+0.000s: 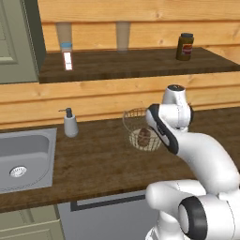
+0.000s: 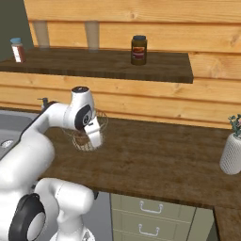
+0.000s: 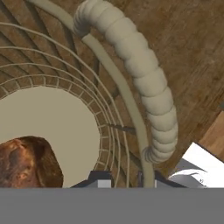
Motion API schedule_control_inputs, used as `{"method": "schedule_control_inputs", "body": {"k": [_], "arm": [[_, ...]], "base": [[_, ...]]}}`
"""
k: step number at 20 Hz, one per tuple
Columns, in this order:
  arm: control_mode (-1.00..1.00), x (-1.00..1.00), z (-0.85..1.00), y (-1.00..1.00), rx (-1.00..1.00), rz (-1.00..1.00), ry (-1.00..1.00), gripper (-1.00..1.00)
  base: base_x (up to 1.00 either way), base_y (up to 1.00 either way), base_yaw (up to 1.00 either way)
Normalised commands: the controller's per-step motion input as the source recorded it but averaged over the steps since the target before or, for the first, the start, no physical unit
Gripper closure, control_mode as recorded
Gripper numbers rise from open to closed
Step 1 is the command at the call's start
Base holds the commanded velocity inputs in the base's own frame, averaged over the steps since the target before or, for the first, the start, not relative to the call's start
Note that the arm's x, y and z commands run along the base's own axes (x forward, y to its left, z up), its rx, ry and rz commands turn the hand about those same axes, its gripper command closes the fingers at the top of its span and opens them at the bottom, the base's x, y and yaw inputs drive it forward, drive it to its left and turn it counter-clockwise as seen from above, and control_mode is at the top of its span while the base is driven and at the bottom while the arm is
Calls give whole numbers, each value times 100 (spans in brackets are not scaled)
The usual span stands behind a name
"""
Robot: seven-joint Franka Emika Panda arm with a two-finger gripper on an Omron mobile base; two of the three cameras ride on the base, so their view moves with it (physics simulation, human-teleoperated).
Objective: Open the cabinet, pick up the bread from the cabinet and place it in the basket. Then move the basket to the dining counter.
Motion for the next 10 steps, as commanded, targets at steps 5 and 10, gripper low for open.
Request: {"method": "schedule_control_inputs", "body": {"k": [5,10], "arm": [[-100,-38,29,-16,-9,1,3,100],[-100,-18,42,0,0,6,13,100]], "base": [[0,0,0],[0,0,0]]}}
